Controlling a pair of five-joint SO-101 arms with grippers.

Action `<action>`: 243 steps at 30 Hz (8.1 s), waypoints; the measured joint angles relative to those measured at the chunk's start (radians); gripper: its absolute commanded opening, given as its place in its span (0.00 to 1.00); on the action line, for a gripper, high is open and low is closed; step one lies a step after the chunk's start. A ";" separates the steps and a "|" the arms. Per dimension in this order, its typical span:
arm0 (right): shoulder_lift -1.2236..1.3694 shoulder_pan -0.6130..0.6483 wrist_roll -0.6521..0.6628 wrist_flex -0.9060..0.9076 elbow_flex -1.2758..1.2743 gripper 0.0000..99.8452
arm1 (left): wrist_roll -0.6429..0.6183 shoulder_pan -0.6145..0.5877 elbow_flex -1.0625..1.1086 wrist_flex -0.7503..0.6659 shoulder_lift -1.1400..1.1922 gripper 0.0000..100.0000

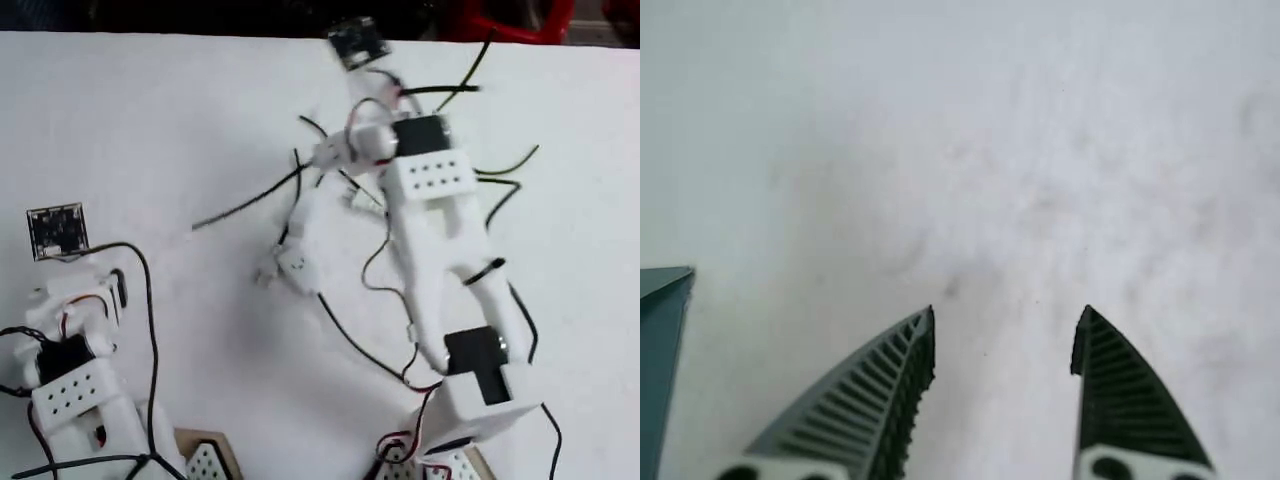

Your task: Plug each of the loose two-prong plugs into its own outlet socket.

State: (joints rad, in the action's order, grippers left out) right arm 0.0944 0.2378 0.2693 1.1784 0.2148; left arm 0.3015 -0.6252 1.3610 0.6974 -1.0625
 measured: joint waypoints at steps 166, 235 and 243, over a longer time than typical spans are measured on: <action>0.089 -0.402 -0.733 0.379 -0.141 0.02 | 0.000 -0.002 0.023 -0.020 0.000 0.23; 0.597 0.018 -0.003 0.003 0.155 0.30 | 0.000 -0.002 0.023 -0.020 0.000 0.23; 0.717 0.017 0.002 0.110 0.319 0.04 | 0.000 -0.002 0.032 -0.026 0.000 0.23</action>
State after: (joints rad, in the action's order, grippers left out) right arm 0.8109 0.2547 0.2708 1.2889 0.5340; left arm 0.3015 -0.6268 1.3932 0.6713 -1.0625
